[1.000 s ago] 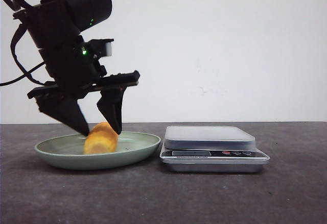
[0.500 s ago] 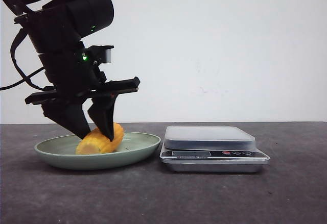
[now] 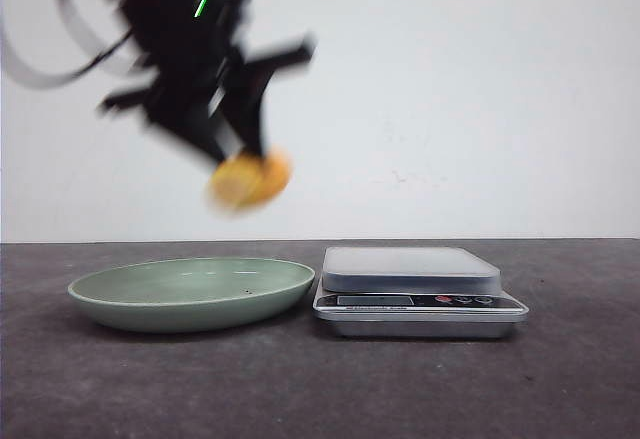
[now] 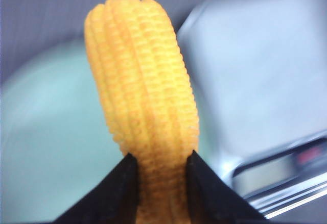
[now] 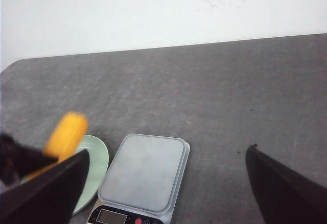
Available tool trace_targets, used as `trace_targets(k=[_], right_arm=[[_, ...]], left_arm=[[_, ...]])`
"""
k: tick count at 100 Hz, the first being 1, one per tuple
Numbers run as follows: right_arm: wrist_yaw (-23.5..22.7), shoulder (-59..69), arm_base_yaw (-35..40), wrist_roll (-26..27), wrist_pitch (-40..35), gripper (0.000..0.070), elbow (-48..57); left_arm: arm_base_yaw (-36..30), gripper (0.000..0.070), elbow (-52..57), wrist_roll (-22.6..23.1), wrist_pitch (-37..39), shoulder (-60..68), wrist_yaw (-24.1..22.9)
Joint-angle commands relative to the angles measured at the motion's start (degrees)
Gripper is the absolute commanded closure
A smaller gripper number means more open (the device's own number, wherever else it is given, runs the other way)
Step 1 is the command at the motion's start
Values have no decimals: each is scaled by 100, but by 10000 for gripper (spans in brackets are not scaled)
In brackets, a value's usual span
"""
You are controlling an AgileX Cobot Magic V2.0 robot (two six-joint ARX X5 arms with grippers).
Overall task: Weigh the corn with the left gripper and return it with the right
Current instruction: 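Lift the corn with the left gripper and carry it toward the scale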
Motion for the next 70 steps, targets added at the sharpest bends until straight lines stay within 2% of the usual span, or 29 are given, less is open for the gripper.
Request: trace_targets(k=[1,11,34,70], right_arm=[[-13,26,22,-63,52,80,107],[-13,26,22,-63,48,80,109],[-11,22,22,-61,48,80,107],[-13,15,22,-42,24,80,107]], left_arm=[[-262,694,426,103,-39,72,-70],[-535,694,828,122,212,153,-352],[-693,693,1016,-258,876,509,-400],[-813,693,1027,-774,960,1687,-149]])
